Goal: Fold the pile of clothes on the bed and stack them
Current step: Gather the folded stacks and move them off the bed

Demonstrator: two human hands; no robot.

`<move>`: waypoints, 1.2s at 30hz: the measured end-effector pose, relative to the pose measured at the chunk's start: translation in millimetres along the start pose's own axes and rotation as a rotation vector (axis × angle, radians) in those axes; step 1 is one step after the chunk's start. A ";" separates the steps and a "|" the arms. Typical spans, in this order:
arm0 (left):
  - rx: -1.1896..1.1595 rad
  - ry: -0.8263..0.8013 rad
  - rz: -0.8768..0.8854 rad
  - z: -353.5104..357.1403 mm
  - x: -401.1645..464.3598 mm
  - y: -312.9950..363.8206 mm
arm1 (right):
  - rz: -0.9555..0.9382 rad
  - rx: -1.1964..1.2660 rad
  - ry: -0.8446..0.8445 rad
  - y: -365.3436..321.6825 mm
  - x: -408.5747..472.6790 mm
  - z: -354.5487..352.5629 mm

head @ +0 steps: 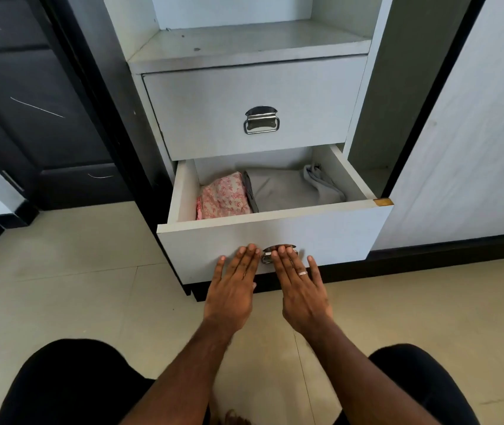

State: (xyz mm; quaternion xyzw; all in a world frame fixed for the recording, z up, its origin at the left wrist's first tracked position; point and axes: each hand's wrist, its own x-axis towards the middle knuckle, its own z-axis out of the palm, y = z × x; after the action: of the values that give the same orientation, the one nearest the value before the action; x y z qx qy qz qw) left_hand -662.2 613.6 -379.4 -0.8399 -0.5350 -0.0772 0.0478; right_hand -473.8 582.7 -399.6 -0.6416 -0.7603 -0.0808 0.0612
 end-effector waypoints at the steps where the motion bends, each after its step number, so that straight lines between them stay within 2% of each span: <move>1: 0.010 0.006 -0.008 1.3 6.4 -1.3 | -0.012 -0.003 0.018 4.6 6.2 0.6; 6: 0.038 0.018 -0.052 23.7 61.3 -20.8 | -0.079 0.003 0.107 23.1 65.7 20.6; 18: -0.017 -0.073 -0.098 35.7 188.0 -66.5 | -0.074 0.037 0.135 34.0 202.6 57.5; 26: -0.033 -0.052 -0.116 53.8 216.9 -75.9 | -0.077 0.117 0.158 34.8 228.6 62.9; 33: -0.045 0.019 -0.087 63.6 227.6 -90.5 | -0.058 0.042 0.061 34.2 240.4 52.3; 36: -0.044 -0.027 -0.078 55.4 225.5 -91.0 | -0.006 0.039 -0.031 30.6 236.3 42.7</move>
State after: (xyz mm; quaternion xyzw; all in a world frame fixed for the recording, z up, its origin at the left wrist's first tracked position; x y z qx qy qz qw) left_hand -646.6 862.1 -393.3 -0.8203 -0.5660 -0.0794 0.0191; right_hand -483.2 824.5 -393.5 -0.6391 -0.7646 -0.0561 0.0617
